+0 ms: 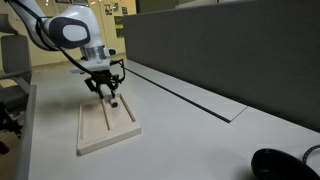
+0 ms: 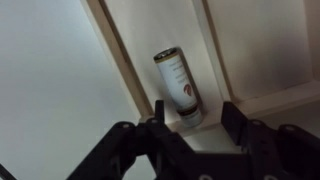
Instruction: Take the bottle on the tray and put it on the counter
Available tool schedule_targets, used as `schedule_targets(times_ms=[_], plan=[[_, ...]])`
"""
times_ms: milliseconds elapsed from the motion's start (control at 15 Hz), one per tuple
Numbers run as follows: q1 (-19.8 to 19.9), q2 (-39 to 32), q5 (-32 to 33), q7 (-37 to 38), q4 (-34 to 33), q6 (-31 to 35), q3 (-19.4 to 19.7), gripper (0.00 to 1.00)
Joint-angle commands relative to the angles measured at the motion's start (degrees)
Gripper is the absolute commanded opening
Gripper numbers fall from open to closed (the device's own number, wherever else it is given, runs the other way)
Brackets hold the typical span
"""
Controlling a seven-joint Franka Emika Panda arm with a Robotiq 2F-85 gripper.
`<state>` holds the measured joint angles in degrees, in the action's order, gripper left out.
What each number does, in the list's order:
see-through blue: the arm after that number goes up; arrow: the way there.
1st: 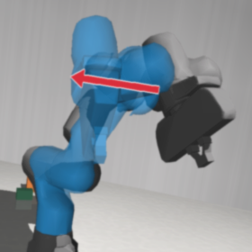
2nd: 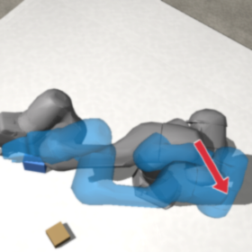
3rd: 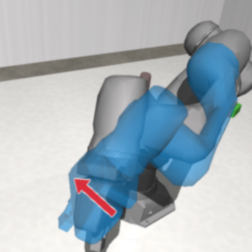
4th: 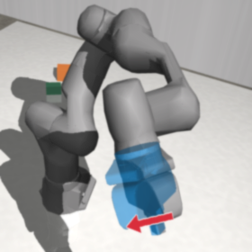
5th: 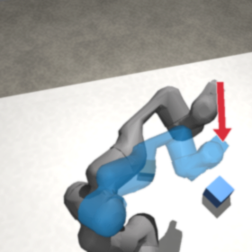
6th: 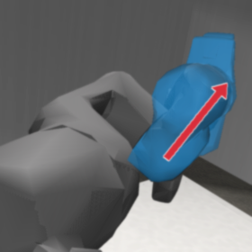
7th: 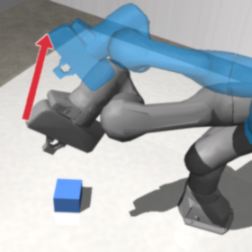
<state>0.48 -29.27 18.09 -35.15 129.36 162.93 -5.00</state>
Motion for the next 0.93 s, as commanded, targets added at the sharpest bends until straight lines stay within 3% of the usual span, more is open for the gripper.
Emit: schedule_targets(times_ms=[0,200,400,467,533,667,867], plan=[[-0.4,0.8,1.0,2.8,2.4,0.6,1.2,0.25],[-0.1,-1.7,1.7,2.9,0.3,2.2,2.9,0.04],[0.5,-2.2,1.5,2.6,-0.6,3.1,3.6,0.00],[0.6,-2.1,1.5,2.6,-0.7,3.3,3.8,0.27],[0.9,-2.0,1.5,2.4,-0.8,3.4,3.9,0.26],[1.3,-2.3,1.5,1.8,-0.8,2.9,3.6,0.46],[1.6,-2.7,1.6,1.7,-1.0,2.6,3.8,0.66]])
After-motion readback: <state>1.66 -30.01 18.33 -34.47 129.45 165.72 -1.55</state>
